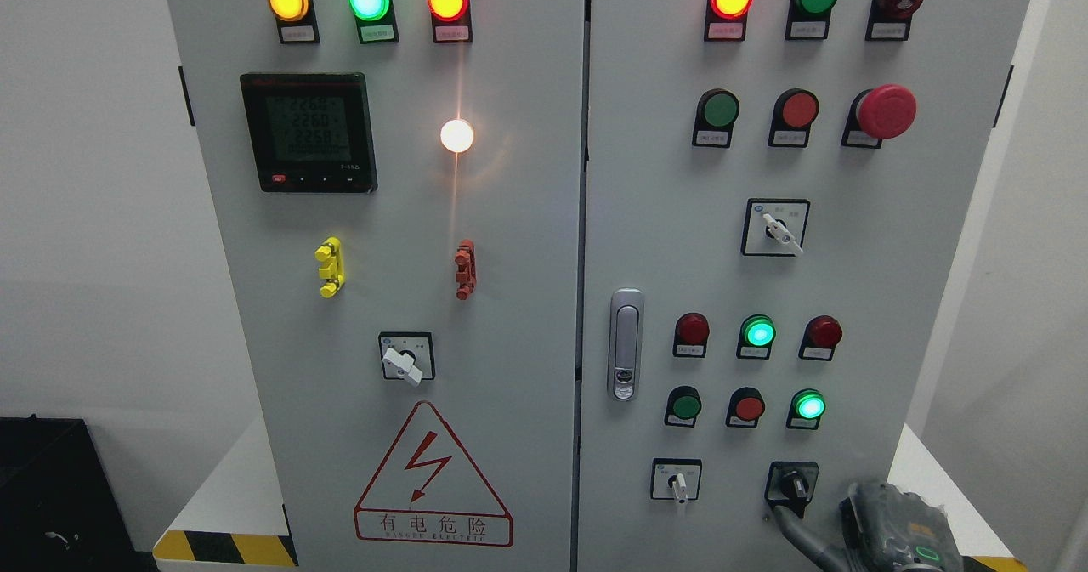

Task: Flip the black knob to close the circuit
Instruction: 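Grip the black knob with the right hand and twist it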

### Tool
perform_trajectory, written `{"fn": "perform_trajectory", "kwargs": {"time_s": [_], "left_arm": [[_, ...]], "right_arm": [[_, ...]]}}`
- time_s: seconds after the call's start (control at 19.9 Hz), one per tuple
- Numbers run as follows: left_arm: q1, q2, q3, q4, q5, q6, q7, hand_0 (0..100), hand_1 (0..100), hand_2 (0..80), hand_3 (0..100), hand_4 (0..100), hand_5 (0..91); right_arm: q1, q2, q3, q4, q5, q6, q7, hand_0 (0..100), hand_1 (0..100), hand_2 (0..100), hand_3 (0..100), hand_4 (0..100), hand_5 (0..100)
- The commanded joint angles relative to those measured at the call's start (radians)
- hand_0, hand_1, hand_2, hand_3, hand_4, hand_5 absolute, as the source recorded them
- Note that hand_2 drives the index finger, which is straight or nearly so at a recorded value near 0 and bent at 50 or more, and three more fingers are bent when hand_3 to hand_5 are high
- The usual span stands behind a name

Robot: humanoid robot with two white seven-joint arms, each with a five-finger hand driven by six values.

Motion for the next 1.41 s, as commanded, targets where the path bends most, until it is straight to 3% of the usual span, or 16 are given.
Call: {"fn": "perform_trajectory", "kwargs": {"time_s": [0.0, 1.1, 1.36], "left_arm": [[0.0, 0.0, 0.0, 0.0, 0.0, 0.0, 0.001, 12, 56, 0.0, 0, 0, 0.0], [0.0, 0.0, 0.0, 0.0, 0.0, 0.0, 0.001, 12, 56, 0.0, 0, 0, 0.0], [0.0, 0.0, 0.0, 0.0, 0.0, 0.0, 0.001, 12, 56, 0.0, 0, 0, 0.0]], "right_arm": [[-0.002, -0.006, -0.005, 0.006, 0.001, 0.001, -0.001, 0, 0, 93, 100, 99, 100], [-0.003, -0.009, -0.015, 0.003, 0.002, -0.005, -0.018, 0, 0, 91, 100, 98, 100], [0.0, -0.029, -0.028, 0.005, 0.001, -0.006, -0.018, 0, 0, 91, 100, 98, 100]]}}
